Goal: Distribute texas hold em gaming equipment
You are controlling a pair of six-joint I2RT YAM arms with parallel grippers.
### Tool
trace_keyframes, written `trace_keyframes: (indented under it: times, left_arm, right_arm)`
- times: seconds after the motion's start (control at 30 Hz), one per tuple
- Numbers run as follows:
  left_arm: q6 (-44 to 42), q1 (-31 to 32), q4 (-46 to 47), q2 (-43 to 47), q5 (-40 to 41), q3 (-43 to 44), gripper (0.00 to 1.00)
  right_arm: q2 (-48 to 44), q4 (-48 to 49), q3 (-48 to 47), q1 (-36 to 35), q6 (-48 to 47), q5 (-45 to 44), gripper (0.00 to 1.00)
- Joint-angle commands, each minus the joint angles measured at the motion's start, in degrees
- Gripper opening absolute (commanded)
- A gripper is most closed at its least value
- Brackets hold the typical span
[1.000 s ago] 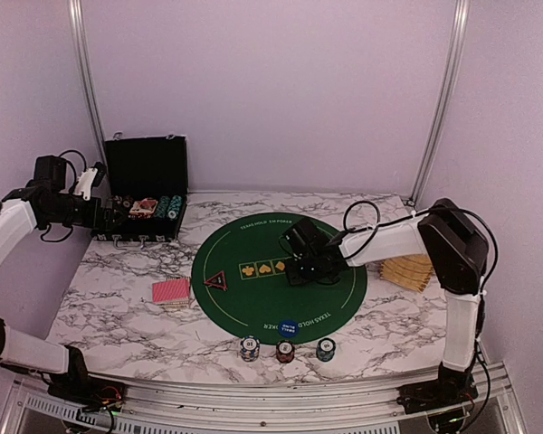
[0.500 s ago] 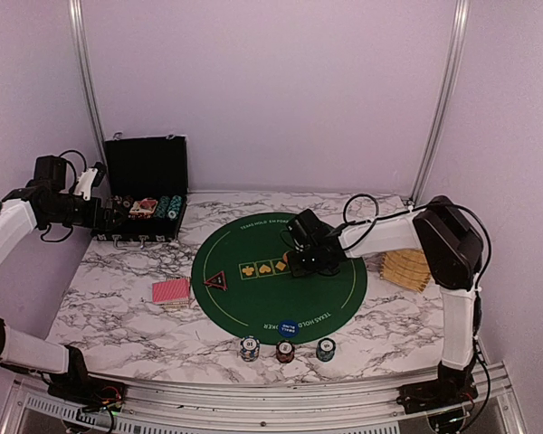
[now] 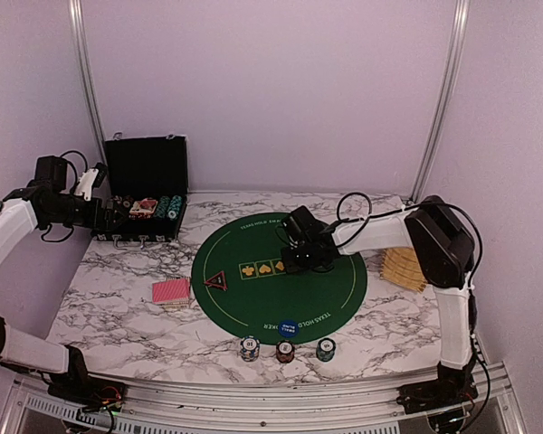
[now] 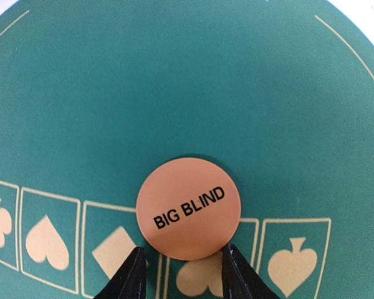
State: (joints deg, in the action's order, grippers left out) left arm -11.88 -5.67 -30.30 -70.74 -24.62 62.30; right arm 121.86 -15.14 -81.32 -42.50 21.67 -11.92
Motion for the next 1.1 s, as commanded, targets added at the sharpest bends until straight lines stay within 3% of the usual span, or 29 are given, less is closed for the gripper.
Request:
trace_keyframes:
  times: [0.0, 0.2, 0.53, 0.77, 1.07]
  left_arm:
    - [-0.7, -0.1, -1.1, -0.5, -1.1, 1.3, 0.99]
    - [-1.3, -0.1, -1.1, -0.4, -0.4, 1.5, 0.99]
    - [-1.6, -0.1, -1.2, -0.2, -0.3, 0.9, 0.99]
    - [-1.9, -0.2, -1.2, -0.1, -0.4, 1.0, 0.99]
    - [-1.8, -0.1, -1.1, -0.2, -0.6, 0.9, 0.99]
  right_arm:
    - [5.6, -3.0, -5.4, -0.1, 2.8, -0.2, 0.4]
    - [7.0, -4.2, -7.2, 1.7, 4.7, -5.4, 0.29]
    - [8.6, -4.3, -9.5, 3.0, 7.3, -6.9, 0.36]
    - [5.4, -2.5, -8.7, -1.9, 8.1, -5.2, 0.42]
    - [9.9, -5.2, -15.0, -1.9, 11.0, -5.2, 0.39]
